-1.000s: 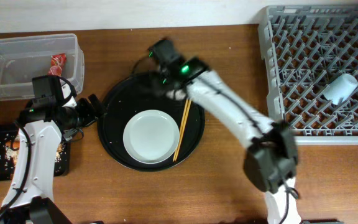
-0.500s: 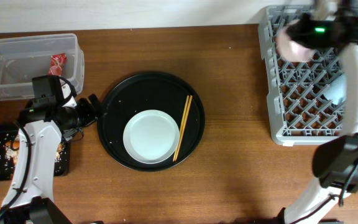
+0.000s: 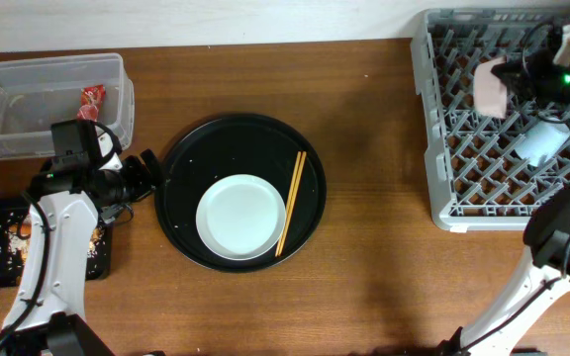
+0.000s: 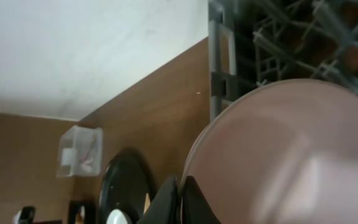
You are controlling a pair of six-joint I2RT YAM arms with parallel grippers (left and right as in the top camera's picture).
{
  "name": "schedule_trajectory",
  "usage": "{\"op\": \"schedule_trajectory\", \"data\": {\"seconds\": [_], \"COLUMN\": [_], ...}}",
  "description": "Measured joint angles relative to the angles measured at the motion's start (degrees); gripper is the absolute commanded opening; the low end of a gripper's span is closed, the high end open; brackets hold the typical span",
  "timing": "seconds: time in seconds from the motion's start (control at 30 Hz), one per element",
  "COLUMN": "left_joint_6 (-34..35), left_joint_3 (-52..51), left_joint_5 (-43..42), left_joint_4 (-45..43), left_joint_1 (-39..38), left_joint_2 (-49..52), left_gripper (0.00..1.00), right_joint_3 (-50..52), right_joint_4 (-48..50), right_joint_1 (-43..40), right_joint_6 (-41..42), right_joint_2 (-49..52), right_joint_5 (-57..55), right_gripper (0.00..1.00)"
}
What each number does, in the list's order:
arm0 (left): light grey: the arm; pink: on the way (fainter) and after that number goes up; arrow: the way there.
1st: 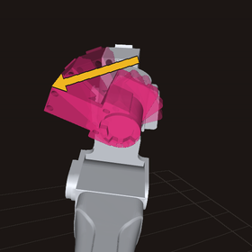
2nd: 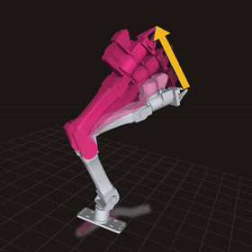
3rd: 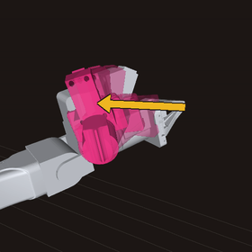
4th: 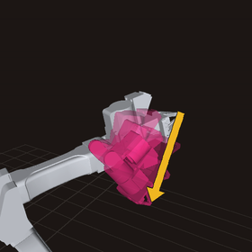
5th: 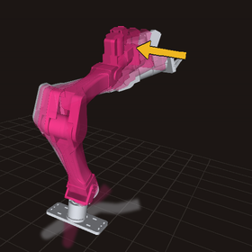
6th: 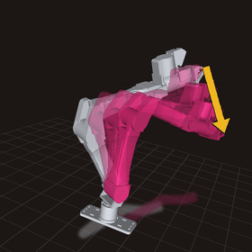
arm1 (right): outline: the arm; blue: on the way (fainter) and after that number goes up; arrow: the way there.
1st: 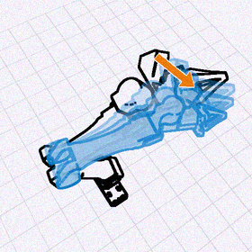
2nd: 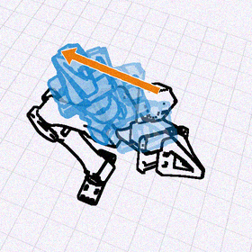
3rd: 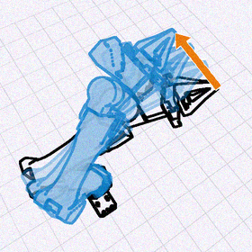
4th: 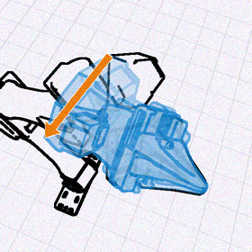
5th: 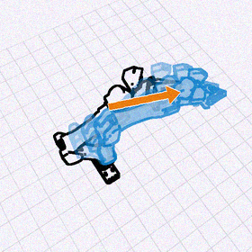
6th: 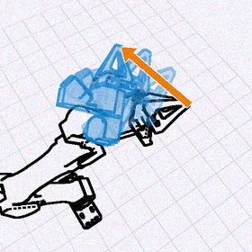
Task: Sort waste into correct bins and load items into the dishwasher rack
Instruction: 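Lift the pink bowl and carry it to the dishwasher rack, then lower the pink bowl into the rack slots and adjust it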
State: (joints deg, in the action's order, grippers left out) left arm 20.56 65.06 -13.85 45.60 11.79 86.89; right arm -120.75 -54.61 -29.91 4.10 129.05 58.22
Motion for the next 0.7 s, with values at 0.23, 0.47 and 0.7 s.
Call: {"op": "schedule_trajectory", "data": {"seconds": [0.23,0.47,0.7], "left_joint_6": [0.0,0.0,0.0], "left_joint_3": [0.0,0.0,0.0], "left_joint_5": [0.0,0.0,0.0], "left_joint_4": [0.0,0.0,0.0], "left_joint_1": [0.0,0.0,0.0], "left_joint_2": [0.0,0.0,0.0], "left_gripper": [0.99,0.99,0.99], "right_joint_3": [0.0,0.0,0.0], "right_joint_4": [2.6,5.2,6.8], "right_joint_1": [0.1,-0.3,-3.5], "right_joint_6": [-1.0,-1.1,0.0], "right_joint_2": [1.4,1.5,1.5], "right_joint_5": [2.7,2.9,3.4], "right_gripper": [0.04,0.04,0.04]}}
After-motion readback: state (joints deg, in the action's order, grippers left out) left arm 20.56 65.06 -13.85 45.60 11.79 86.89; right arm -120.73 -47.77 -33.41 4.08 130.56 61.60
